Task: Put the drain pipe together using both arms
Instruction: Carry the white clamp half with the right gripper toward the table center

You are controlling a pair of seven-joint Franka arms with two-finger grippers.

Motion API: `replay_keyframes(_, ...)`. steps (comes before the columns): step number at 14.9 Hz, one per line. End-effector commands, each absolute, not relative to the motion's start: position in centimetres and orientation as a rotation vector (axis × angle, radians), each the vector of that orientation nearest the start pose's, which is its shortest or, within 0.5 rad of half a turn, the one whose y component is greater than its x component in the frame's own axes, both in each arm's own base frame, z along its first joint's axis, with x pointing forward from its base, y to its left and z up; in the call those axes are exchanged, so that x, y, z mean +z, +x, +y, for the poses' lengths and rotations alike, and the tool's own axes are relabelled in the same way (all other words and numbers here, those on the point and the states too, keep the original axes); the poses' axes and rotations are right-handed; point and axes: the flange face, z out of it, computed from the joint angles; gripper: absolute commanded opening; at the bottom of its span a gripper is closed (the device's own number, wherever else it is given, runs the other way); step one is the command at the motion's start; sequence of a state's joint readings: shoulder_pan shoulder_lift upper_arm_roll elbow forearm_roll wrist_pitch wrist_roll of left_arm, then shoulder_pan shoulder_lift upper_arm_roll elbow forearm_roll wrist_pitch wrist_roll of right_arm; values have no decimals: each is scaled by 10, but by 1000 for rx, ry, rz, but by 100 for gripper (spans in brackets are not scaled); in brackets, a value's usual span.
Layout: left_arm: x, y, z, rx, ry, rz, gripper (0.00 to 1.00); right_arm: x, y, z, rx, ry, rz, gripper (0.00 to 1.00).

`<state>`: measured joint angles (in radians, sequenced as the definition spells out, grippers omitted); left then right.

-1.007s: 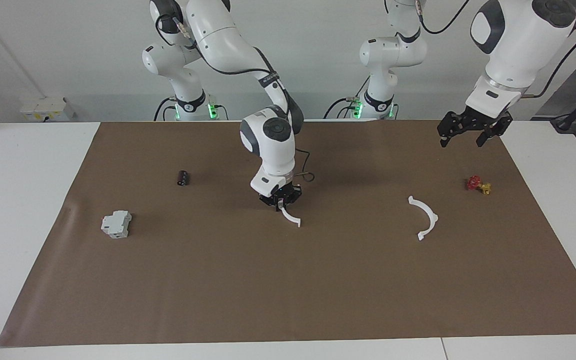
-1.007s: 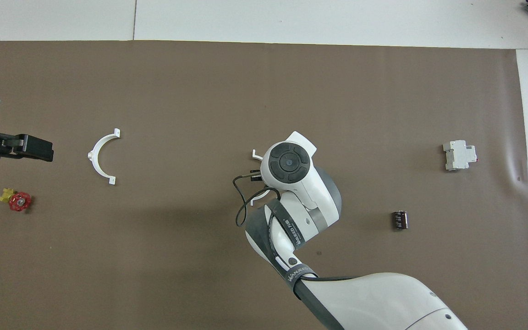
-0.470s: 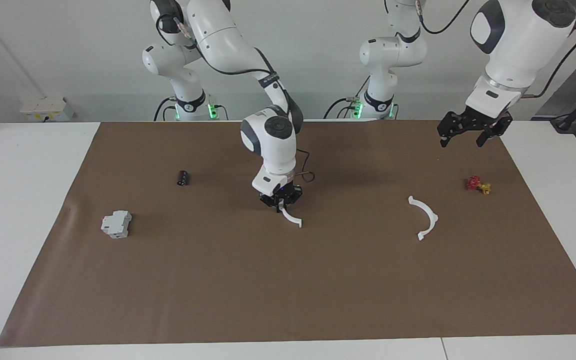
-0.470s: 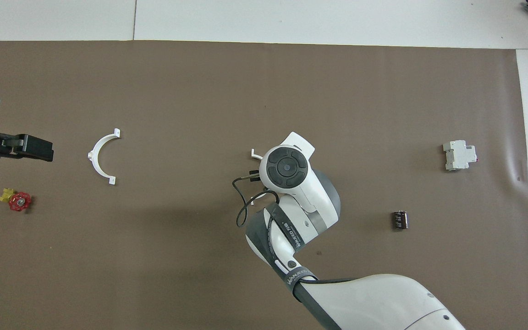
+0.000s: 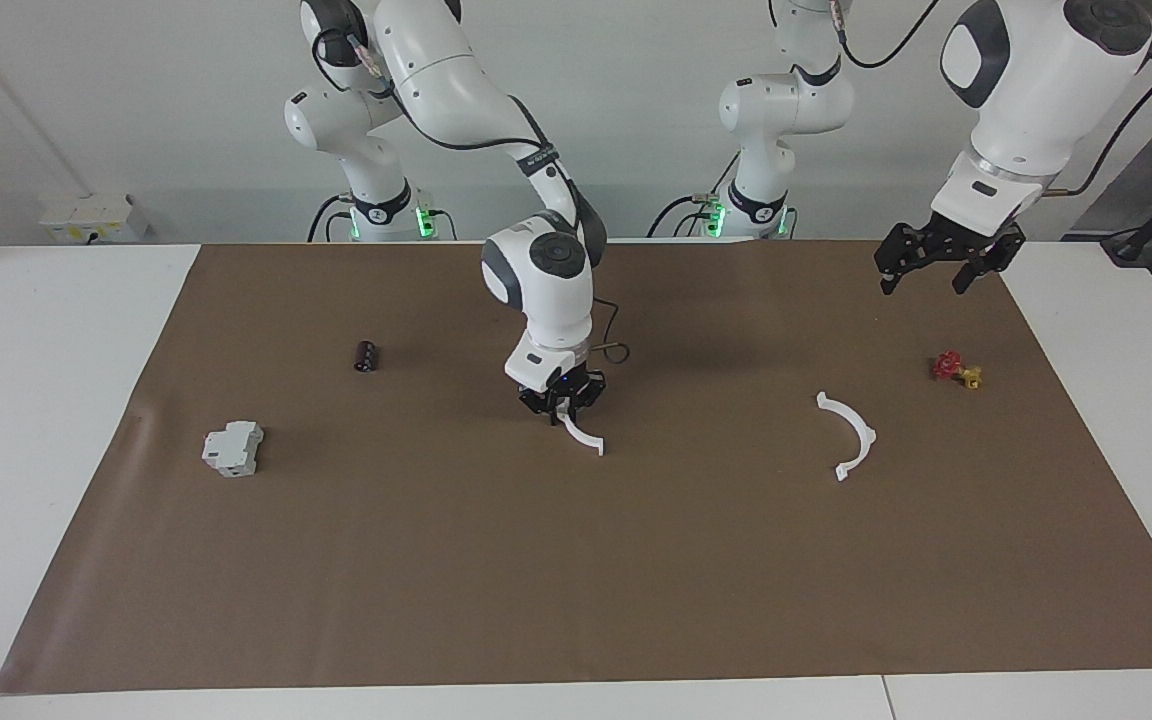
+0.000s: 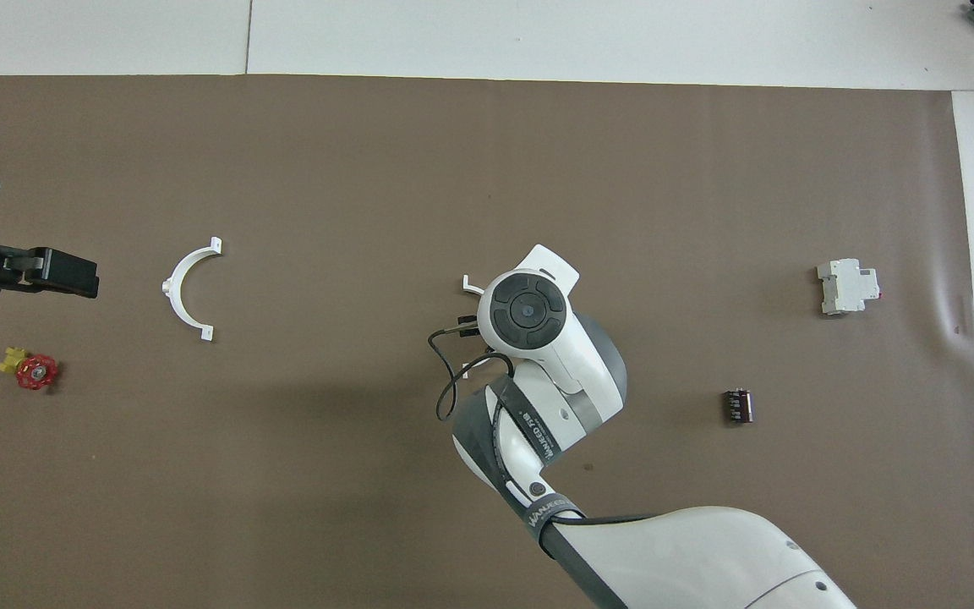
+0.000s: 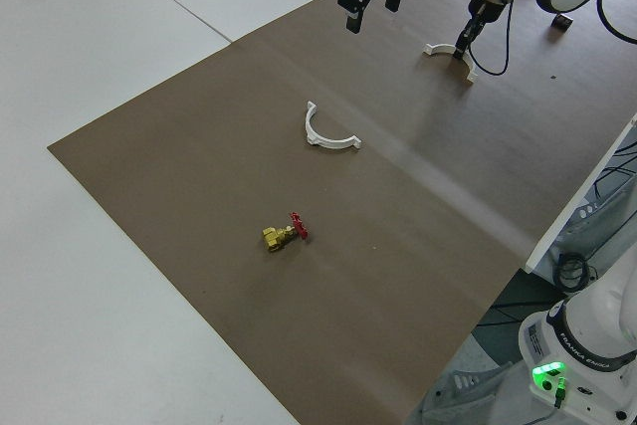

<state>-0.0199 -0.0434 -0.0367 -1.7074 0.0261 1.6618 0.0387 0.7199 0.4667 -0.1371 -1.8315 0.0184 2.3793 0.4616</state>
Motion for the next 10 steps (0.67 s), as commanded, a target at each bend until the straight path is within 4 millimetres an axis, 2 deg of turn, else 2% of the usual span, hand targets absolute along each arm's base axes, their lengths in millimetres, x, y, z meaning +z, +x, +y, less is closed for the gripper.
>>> replay_keyframes(1,593,538,-30,-27,-3122,151,100,287,531,378,-177,-3130,-259,100)
replay_keyframes(3,593,538,-30,-27,-3122,151,100,302,532,378,-184,-3124,-221,100)
replay_keyframes(5,593,538,-30,-29,-3122,148,100,344,543,362,-210,-3115,-148,100)
replay_keyframes(8,594,540,-25,-50,-3122,146,100,411,567,305,-253,-3099,-2,100)
replay_keyframes(10,590,542,-26,-72,-3122,135,100,449,580,255,-269,-3087,95,100)
